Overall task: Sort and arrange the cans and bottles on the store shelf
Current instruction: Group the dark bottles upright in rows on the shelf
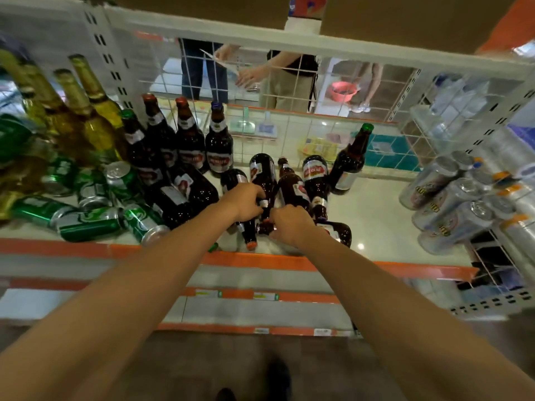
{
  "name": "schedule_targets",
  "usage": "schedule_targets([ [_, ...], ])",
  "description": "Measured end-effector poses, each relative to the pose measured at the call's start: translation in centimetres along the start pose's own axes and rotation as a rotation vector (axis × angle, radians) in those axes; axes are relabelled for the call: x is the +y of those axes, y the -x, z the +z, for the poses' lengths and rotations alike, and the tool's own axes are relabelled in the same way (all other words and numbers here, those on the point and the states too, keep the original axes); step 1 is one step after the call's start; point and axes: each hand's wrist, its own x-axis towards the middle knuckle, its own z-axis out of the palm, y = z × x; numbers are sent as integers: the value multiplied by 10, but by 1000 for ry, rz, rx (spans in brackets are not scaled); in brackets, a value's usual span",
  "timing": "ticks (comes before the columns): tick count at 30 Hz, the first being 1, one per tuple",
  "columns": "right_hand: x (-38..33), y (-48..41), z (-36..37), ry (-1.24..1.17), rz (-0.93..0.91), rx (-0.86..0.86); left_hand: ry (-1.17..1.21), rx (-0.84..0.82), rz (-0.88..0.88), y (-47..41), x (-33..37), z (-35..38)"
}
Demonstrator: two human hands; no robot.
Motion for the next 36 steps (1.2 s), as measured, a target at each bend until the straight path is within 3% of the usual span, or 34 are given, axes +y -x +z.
schedule_targets([
  [7,-7,5,0,82,-25,4,12,62,4,17,0,8],
  [13,32,25,-44,-110,3,44,157,124,-42,18,-1,-2],
  [20,101,65,-89,-412,152,118,453,-104,102,2,86,45],
  [24,138,79,-90,-460,264,156,560,-121,104,-18,136,80],
  [36,207,64,-80,-642,360,299,399,33,-13,-90,178,83],
])
